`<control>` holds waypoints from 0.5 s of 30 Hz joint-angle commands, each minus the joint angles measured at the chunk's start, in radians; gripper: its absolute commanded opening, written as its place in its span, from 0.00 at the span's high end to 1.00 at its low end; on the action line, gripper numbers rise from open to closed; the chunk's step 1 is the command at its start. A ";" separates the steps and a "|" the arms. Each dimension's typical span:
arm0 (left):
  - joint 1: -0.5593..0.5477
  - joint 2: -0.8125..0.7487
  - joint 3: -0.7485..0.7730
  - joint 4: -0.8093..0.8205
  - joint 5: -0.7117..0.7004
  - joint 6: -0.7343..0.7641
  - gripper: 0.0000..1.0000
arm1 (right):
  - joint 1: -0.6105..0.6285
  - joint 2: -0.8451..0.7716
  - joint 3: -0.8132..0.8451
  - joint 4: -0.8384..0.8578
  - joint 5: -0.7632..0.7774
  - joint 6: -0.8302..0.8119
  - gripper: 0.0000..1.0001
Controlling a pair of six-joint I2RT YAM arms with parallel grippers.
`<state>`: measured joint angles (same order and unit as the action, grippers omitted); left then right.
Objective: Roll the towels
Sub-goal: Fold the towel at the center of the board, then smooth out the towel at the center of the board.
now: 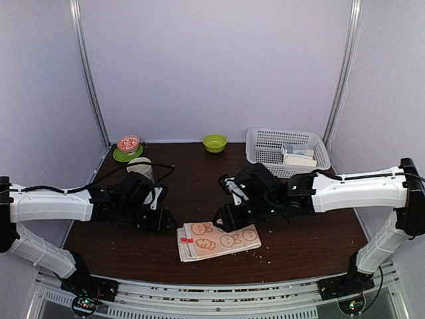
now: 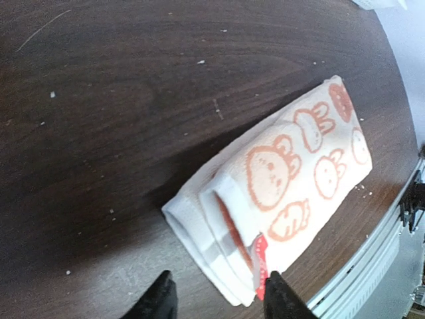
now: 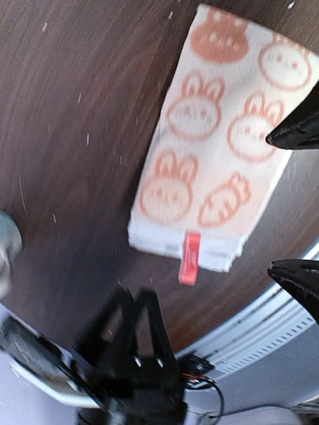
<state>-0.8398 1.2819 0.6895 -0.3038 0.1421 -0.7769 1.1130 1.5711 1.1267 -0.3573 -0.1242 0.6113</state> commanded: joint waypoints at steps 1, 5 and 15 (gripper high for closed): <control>-0.026 0.086 0.051 0.117 0.103 -0.078 0.49 | -0.106 -0.078 -0.188 0.113 0.075 0.126 0.45; -0.069 0.190 0.102 0.179 0.111 -0.149 0.38 | -0.117 -0.104 -0.230 0.157 0.077 0.145 0.45; -0.073 0.292 0.158 0.121 0.005 -0.201 0.30 | -0.119 -0.137 -0.290 0.212 0.049 0.147 0.45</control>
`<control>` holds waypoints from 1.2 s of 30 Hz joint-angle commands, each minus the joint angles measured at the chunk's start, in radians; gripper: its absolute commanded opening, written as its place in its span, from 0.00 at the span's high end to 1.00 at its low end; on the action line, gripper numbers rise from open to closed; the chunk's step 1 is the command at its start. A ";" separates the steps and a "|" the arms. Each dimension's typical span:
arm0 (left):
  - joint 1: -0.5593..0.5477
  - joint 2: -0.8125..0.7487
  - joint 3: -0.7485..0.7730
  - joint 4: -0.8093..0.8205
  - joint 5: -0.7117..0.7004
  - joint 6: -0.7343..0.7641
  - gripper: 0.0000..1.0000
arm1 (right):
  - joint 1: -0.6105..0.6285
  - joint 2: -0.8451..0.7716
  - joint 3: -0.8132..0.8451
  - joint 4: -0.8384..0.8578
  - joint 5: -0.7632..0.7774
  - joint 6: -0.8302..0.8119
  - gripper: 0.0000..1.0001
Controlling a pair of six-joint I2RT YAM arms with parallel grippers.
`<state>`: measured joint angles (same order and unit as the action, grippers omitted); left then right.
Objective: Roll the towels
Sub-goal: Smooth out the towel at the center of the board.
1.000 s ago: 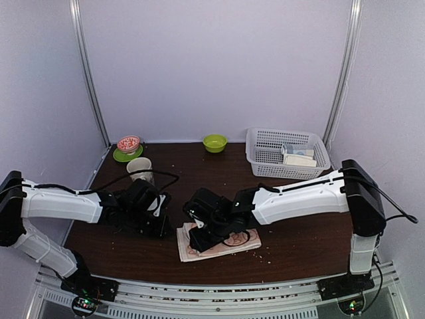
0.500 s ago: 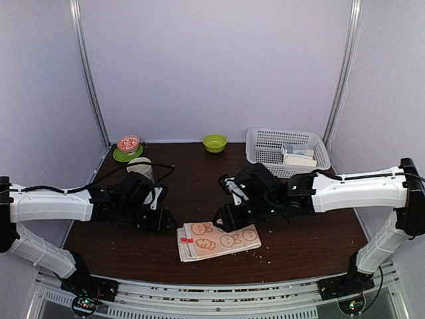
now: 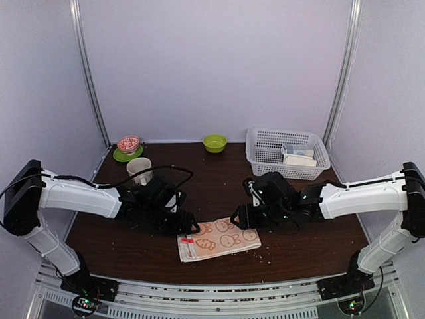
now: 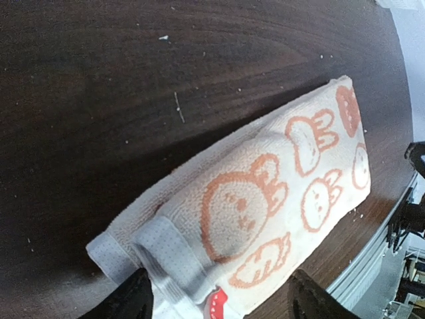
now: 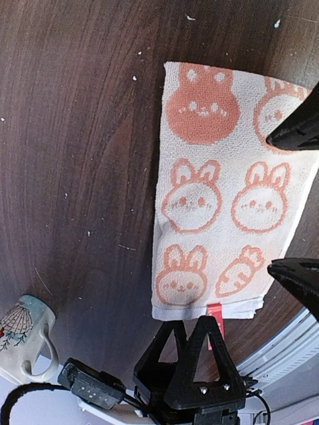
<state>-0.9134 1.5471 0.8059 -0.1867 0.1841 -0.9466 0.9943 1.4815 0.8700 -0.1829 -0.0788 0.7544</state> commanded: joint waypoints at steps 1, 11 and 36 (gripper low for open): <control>0.001 0.036 0.043 0.005 -0.037 -0.035 0.32 | -0.003 -0.056 -0.041 0.039 0.005 0.002 0.45; 0.001 0.077 0.050 0.019 -0.030 -0.046 0.78 | -0.022 -0.121 -0.095 0.048 0.012 0.008 0.45; -0.015 -0.152 -0.073 -0.132 -0.102 -0.109 1.00 | -0.080 0.012 -0.148 0.104 -0.062 0.108 0.42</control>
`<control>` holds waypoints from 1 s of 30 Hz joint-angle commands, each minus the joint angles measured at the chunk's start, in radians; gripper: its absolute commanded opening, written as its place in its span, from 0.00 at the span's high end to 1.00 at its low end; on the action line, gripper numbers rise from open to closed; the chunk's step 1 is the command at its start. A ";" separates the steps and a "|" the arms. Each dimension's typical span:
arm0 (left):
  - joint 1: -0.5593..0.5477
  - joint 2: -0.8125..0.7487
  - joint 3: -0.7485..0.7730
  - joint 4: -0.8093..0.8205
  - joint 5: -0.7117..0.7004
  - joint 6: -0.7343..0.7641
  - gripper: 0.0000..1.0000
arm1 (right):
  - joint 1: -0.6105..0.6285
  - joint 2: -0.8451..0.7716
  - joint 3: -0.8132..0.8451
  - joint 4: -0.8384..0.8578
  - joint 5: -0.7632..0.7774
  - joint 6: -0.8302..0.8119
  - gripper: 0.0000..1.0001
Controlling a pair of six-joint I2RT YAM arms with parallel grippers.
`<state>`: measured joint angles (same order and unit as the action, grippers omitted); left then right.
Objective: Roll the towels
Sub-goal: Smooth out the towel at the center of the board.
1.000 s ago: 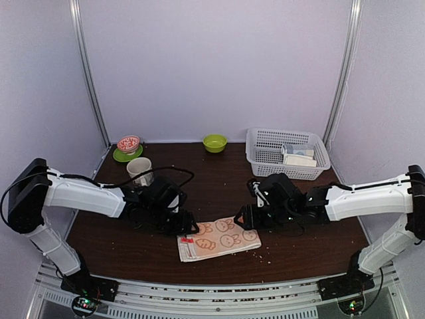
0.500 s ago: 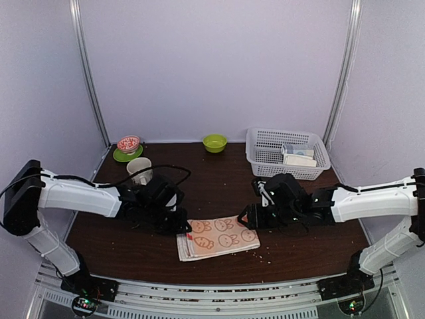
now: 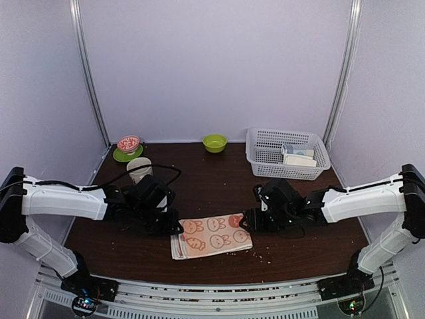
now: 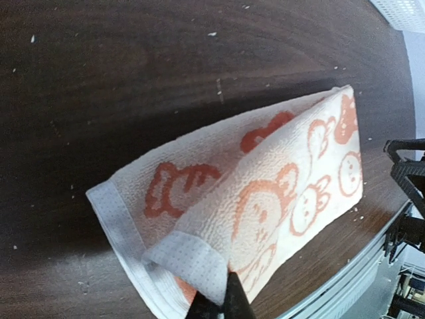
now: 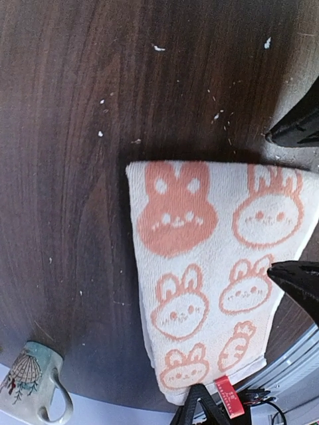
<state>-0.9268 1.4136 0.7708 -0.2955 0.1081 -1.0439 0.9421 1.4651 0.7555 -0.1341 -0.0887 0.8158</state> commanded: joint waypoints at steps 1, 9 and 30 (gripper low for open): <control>-0.001 -0.018 -0.045 -0.023 -0.027 -0.012 1.00 | -0.035 0.039 -0.040 0.076 -0.077 0.057 0.42; 0.008 -0.016 -0.056 -0.030 -0.040 0.000 1.00 | -0.056 0.126 -0.049 0.162 -0.217 0.093 0.51; 0.058 0.086 -0.047 0.009 -0.039 0.082 1.00 | -0.026 0.117 0.123 -0.308 0.134 -0.043 1.00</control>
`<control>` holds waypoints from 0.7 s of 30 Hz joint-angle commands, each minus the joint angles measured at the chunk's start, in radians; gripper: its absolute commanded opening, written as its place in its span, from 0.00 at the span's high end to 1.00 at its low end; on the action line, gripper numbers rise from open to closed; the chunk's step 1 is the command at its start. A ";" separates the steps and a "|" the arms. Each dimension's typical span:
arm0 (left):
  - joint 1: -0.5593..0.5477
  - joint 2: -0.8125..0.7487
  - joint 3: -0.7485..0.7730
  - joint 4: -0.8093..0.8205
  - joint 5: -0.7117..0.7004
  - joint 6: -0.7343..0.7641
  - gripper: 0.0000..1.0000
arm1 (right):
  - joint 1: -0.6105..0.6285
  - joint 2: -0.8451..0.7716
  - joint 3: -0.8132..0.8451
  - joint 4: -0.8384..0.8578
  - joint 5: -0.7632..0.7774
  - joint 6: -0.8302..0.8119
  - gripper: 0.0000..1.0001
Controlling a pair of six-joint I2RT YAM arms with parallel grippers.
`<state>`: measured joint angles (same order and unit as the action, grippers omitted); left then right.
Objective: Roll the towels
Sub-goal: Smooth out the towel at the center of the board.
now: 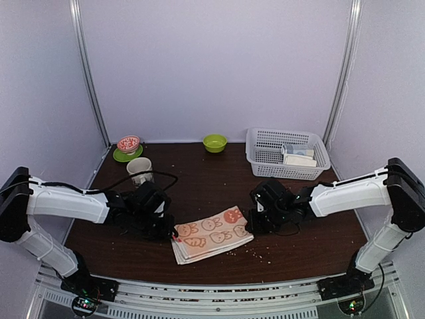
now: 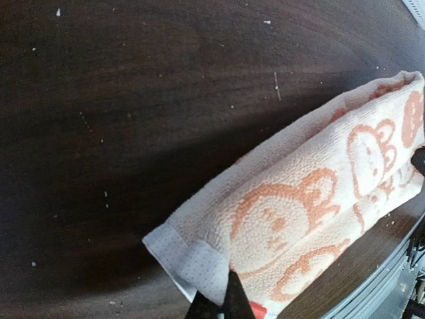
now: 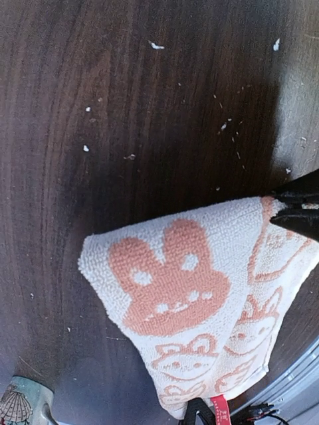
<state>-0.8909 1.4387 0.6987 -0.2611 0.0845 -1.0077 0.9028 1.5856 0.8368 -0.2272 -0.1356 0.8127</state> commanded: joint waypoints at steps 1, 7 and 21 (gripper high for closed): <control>0.024 0.076 0.037 -0.023 -0.007 0.053 1.00 | 0.022 0.006 0.054 -0.234 0.196 -0.041 1.00; 0.026 0.119 0.044 -0.010 0.026 0.070 1.00 | 0.050 0.052 0.053 -0.244 0.190 -0.023 0.98; 0.026 -0.066 0.129 -0.226 0.071 0.227 0.38 | 0.043 -0.087 0.094 -0.275 0.134 -0.065 0.41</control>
<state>-0.8703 1.4754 0.7494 -0.3683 0.1394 -0.8696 0.9512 1.5753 0.8940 -0.4740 -0.0177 0.7692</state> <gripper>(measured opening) 0.588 0.585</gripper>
